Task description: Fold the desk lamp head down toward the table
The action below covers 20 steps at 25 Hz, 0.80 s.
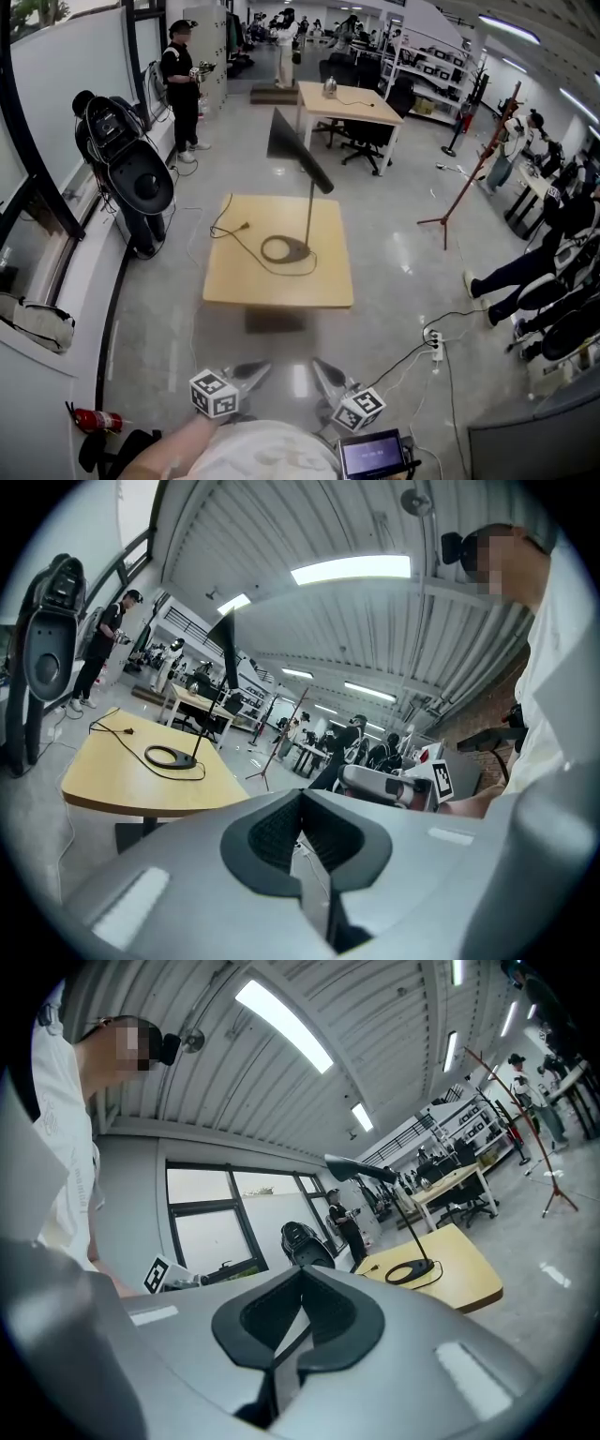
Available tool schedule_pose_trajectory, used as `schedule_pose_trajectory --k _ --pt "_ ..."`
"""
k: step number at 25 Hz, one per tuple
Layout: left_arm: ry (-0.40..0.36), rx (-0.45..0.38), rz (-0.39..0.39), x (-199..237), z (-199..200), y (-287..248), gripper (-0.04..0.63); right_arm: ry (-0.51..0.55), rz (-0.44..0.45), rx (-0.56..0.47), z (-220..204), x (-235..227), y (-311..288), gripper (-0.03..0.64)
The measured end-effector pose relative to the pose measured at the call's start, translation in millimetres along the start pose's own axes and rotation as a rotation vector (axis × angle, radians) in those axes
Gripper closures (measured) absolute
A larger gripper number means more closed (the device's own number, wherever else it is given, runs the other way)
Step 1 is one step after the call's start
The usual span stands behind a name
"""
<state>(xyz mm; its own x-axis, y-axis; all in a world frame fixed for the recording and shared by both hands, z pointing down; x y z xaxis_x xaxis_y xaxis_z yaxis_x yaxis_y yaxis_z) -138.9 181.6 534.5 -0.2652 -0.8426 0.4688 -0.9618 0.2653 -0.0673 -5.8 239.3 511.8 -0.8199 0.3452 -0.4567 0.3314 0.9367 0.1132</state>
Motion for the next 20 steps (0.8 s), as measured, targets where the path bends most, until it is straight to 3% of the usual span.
schedule_pose_trajectory --k 20 --pt "-0.075 -0.019 0.093 -28 11 -51 0.594 -0.034 0.037 -0.016 25 -44 45 0.604"
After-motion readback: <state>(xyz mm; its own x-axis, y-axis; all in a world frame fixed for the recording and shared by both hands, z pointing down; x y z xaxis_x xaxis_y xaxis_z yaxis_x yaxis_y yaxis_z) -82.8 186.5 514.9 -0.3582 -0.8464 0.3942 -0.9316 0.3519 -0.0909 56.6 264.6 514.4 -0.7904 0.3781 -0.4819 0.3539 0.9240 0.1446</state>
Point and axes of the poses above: the fingertips, and each gripper's own axes: y backward along the fingers, x to its left, z out of its top, the point moved 3 cm from there along y, backward along the fingers, and after that the axes turned 7 degrees about -x, right-handed, at the moved point
